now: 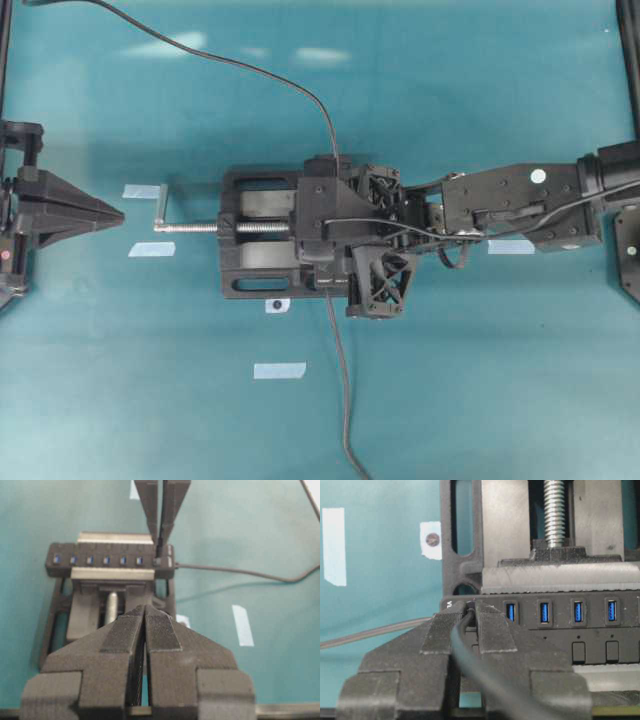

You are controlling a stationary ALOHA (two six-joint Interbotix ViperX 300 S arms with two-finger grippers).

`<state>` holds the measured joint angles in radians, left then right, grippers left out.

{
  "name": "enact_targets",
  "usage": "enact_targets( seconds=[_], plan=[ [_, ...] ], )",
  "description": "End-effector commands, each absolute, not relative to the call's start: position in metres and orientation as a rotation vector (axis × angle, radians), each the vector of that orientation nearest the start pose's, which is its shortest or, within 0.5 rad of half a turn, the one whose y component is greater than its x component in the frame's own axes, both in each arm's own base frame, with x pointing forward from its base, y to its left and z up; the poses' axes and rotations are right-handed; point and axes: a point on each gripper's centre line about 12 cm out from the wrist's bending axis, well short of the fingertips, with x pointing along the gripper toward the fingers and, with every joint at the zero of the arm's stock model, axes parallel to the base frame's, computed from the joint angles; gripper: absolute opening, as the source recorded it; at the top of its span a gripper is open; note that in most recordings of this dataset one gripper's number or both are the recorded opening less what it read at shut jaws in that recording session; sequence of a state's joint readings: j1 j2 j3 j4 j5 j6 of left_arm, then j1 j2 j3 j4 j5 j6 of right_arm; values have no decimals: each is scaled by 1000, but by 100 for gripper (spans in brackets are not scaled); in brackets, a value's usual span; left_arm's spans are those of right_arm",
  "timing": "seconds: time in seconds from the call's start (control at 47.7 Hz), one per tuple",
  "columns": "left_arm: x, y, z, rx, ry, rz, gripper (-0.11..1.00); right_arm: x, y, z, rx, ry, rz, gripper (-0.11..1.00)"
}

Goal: Insert the USB into the front port of the fixed hub.
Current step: 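Push the USB plug into the front port with the right gripper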

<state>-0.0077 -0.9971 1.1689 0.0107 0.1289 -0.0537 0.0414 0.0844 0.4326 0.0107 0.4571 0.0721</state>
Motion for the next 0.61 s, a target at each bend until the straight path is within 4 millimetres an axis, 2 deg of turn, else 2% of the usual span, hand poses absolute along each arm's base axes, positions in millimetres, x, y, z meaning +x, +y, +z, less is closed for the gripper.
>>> enact_targets(
  seconds=[0.0, 0.587],
  plan=[
    [191, -1, 258, -41, 290, 0, 0, 412, 17, 183, 62, 972, -3, 7],
    [190, -2, 256, -41, 292, -1, 0, 414, 16, 180, 54, 979, -5, 7]
  ],
)
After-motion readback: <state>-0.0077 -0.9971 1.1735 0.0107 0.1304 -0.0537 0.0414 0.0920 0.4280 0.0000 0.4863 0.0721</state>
